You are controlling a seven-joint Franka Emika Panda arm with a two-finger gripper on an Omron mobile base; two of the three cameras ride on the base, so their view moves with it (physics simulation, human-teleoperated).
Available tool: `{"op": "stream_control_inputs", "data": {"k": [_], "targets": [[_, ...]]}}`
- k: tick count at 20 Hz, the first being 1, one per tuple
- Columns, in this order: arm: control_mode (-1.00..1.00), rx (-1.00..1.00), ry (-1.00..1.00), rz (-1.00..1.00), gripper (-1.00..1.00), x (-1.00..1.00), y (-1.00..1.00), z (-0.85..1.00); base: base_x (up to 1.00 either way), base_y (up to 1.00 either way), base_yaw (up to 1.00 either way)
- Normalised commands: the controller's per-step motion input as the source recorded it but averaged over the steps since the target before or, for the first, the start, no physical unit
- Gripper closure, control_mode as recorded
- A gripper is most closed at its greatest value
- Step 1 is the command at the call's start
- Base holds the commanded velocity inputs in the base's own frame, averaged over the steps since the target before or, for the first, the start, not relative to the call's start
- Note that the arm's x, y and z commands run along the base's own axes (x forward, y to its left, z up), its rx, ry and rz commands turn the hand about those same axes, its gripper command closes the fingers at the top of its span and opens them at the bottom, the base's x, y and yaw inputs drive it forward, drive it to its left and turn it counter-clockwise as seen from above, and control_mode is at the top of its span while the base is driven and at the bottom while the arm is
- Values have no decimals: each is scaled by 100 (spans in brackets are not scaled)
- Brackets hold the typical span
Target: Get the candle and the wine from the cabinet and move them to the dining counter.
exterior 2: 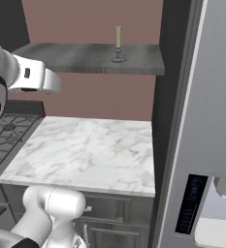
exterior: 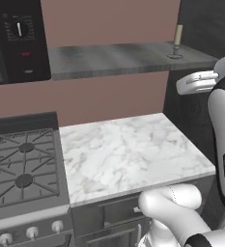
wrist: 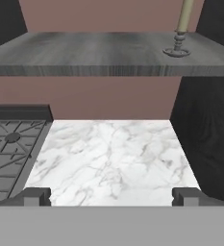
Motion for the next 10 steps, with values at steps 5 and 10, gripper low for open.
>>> {"op": "stream_control_inputs", "data": {"k": [5,10], "targets": [[-100,0,0,0,-100,1,0,0,9,0,2],[-100,0,0,-2,-100,5,-11,10,0,0,0]]}}
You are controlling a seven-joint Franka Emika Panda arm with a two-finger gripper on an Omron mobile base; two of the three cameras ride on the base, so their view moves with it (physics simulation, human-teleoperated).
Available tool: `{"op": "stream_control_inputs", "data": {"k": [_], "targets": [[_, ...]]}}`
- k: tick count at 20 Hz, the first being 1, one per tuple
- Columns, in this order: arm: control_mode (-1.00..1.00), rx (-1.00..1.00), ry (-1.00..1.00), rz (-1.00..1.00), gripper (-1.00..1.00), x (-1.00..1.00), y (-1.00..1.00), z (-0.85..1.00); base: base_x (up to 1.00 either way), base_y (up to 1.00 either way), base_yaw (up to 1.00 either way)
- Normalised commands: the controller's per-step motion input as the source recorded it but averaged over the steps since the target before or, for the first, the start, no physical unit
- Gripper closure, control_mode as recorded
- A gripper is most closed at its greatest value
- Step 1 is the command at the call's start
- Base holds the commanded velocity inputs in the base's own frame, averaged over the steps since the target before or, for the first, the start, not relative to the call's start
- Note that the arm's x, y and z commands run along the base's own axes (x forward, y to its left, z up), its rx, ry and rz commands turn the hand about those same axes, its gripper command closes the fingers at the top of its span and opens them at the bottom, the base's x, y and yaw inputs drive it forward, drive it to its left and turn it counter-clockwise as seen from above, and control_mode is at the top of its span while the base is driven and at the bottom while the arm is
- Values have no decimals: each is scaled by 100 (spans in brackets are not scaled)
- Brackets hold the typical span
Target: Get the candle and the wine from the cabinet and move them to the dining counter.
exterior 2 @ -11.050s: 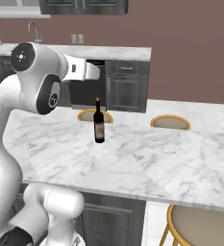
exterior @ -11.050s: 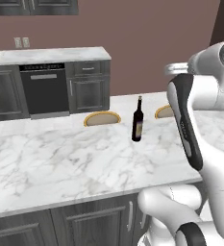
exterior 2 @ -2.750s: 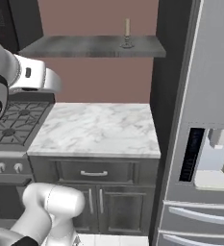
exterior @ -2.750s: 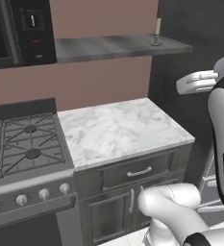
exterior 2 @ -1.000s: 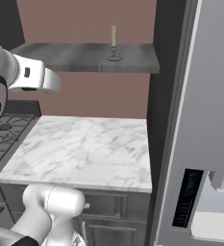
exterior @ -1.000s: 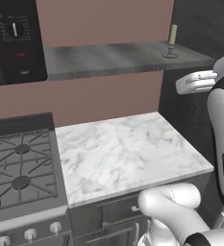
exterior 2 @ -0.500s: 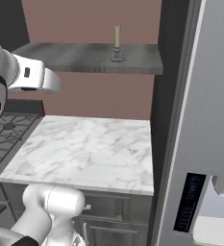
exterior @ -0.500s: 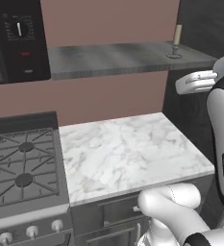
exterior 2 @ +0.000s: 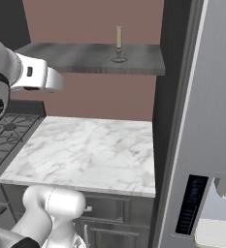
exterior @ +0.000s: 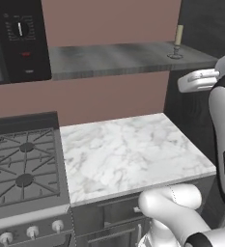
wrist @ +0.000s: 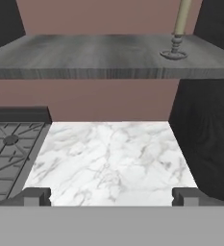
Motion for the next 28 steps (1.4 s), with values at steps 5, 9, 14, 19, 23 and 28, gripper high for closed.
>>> {"op": "stream_control_inputs", "data": {"k": [5,9,14,19,23,28], "targets": [[-100,0,-9,-8,-100,-2,-5,57,0,0,0],[-100,0,-11,-11,-100,-4,-12,59,0,0,0],[-100,0,-1,-18,-100,8,-50,22,0,0,0],[-100,0,0,-14,-100,24,-61,3,0,0,0],[-100,0,-5,-6,-100,40,-36,-3,0,0,0],[-100,0,-12,0,-100,49,-3,-14,0,0,0]]}}
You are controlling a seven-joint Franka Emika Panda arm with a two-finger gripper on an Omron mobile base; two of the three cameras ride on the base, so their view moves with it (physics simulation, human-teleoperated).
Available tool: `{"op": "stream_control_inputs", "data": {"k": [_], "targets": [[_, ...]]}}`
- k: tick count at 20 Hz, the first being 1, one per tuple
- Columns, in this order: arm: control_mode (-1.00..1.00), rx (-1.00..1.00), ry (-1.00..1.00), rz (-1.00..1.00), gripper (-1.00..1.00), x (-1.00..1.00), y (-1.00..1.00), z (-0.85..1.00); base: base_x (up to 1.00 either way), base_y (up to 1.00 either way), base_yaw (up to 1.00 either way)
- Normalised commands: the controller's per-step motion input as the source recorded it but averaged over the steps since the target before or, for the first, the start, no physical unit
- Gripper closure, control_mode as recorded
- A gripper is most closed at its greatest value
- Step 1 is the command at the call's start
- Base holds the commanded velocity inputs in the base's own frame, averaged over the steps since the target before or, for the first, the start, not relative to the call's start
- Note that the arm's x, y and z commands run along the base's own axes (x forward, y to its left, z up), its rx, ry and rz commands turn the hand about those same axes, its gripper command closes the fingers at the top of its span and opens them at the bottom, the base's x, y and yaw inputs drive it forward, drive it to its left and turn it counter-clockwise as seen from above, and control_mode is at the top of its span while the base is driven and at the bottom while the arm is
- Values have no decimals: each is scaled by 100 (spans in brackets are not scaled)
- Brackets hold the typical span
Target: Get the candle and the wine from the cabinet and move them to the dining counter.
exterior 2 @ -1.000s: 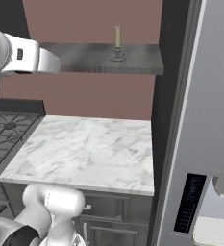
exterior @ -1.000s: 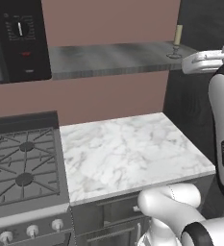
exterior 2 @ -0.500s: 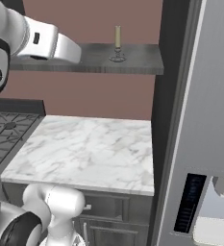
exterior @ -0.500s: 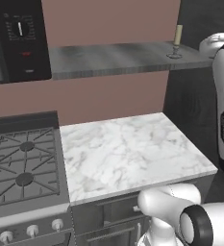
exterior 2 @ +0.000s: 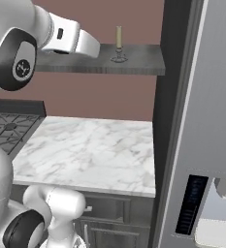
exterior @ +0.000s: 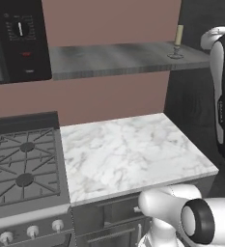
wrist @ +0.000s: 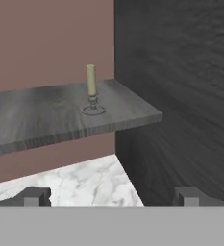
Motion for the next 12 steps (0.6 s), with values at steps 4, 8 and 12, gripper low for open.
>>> {"op": "stream_control_inputs", "data": {"k": [4,8,12], "targets": [[-100,0,-11,0,-100,51,0,-16,0,0,0],[-100,0,-6,0,-100,63,0,-14,0,0,0],[-100,1,0,0,-100,65,0,-1,0,0,0]]}}
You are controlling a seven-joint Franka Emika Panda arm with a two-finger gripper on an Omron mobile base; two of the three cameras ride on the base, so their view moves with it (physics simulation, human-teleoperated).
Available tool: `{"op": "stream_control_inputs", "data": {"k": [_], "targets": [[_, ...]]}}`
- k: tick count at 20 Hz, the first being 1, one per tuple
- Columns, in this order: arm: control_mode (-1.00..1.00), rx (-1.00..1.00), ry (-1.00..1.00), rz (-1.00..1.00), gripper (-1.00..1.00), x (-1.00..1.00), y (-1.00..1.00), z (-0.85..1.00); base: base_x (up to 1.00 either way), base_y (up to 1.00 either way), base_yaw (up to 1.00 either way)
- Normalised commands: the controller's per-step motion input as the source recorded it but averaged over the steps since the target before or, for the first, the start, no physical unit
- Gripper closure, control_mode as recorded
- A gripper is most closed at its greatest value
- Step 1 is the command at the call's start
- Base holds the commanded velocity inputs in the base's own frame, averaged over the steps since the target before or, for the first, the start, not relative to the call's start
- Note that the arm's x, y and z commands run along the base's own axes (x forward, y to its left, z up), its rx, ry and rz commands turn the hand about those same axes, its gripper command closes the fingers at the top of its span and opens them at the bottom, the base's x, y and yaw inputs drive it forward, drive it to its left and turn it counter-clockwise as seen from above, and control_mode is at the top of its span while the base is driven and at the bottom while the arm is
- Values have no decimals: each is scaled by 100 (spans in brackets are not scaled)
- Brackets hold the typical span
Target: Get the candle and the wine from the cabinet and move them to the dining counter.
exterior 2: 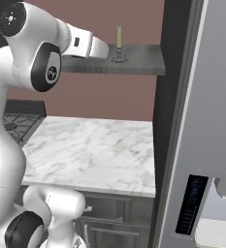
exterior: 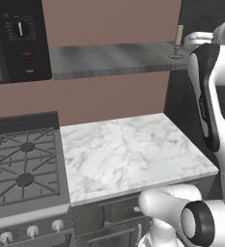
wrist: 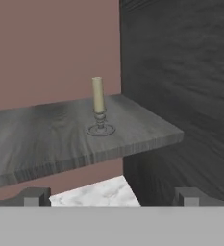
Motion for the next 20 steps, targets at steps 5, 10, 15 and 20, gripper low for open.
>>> {"op": "stream_control_inputs", "data": {"k": [5,10,15,20], "targets": [[-100,0,0,0,-100,63,0,0,0,0,0],[-100,0,1,2,-100,57,0,0,0,0,0],[-100,0,1,3,-100,62,-1,0,0,0,0],[-100,3,0,4,-100,49,-8,0,0,0,0]]}}
